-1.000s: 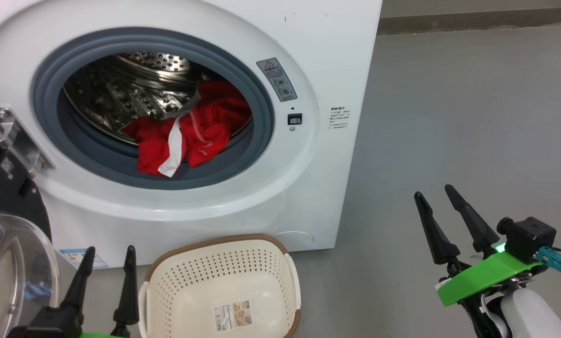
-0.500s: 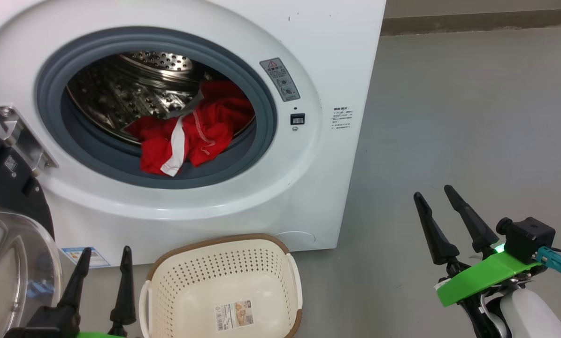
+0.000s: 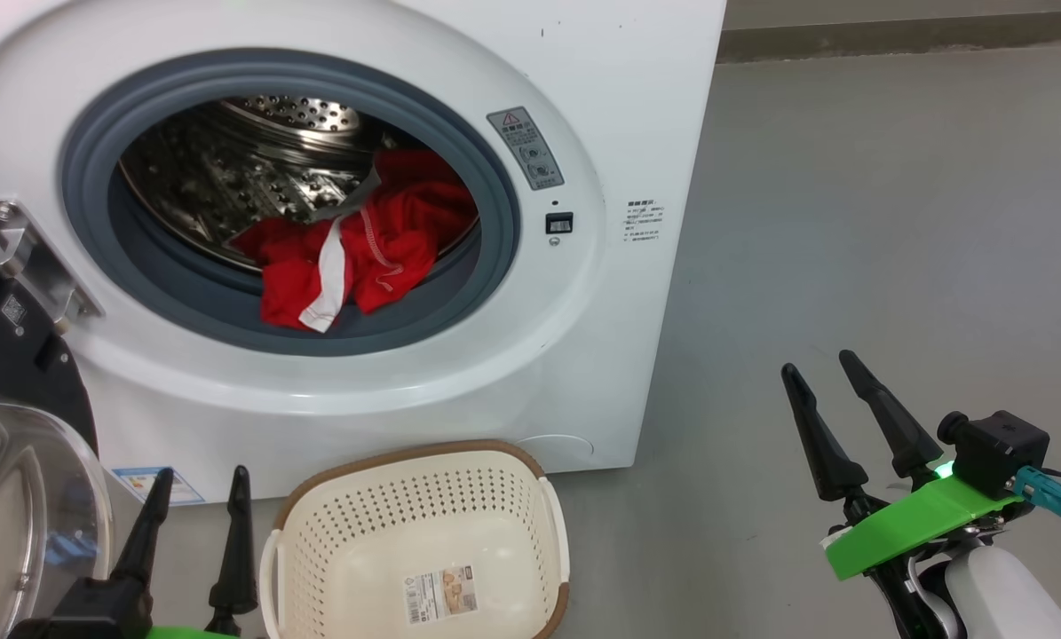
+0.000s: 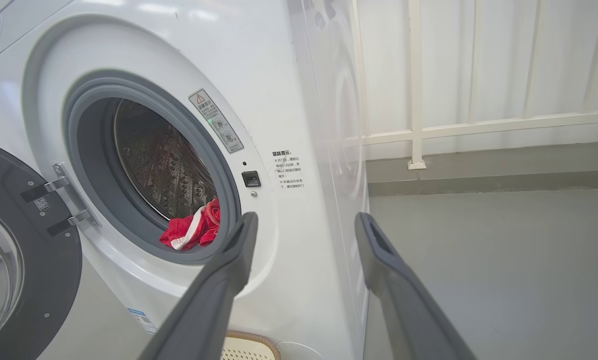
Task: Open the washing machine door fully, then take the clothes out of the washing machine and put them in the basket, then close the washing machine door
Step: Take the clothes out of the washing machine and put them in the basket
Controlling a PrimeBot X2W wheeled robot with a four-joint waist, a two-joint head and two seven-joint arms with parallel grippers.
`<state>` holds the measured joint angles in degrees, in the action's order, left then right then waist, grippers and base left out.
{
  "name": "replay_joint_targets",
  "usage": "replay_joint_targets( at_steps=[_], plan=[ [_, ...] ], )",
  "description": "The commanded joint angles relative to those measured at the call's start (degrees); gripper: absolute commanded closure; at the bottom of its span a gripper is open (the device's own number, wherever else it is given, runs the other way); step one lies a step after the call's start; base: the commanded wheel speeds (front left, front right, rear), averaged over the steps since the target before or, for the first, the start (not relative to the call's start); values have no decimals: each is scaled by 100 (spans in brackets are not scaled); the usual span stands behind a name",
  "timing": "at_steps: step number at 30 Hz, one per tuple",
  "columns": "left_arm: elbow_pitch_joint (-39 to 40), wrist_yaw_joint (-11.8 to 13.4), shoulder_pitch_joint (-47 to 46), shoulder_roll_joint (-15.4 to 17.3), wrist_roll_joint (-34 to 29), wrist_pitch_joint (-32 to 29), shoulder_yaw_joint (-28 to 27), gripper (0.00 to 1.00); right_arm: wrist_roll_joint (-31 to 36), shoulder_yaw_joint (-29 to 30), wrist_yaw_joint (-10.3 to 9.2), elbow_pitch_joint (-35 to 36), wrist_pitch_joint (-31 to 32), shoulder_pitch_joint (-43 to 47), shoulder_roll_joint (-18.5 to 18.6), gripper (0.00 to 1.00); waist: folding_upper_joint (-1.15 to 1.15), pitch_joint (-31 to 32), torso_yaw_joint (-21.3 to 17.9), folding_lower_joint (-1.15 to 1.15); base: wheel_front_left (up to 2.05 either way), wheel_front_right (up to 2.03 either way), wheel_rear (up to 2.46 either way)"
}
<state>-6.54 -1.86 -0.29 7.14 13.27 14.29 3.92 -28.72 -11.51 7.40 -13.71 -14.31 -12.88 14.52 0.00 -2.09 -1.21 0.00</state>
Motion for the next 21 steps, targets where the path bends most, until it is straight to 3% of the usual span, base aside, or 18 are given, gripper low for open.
replay_joint_targets(
  at_steps=[1, 11, 21],
  plan=[
    [115, -52, -235, 64, -29, 71, -210, 0, 19, -88, 9, 136, -69, -83, 28, 0, 0, -6, -4, 0, 0, 0, 0],
    [47, -73, -472, 105, -11, 71, -194, 0, 49, -90, 9, 208, -69, -149, 14, 0, 0, -211, -94, 0, 0, 0, 0],
    [-409, -176, -1473, 143, 0, -15, -3, 0, 81, -12, 9, 365, -69, -365, -3, 0, 0, -866, -173, 0, 0, 0, 0]
  ],
)
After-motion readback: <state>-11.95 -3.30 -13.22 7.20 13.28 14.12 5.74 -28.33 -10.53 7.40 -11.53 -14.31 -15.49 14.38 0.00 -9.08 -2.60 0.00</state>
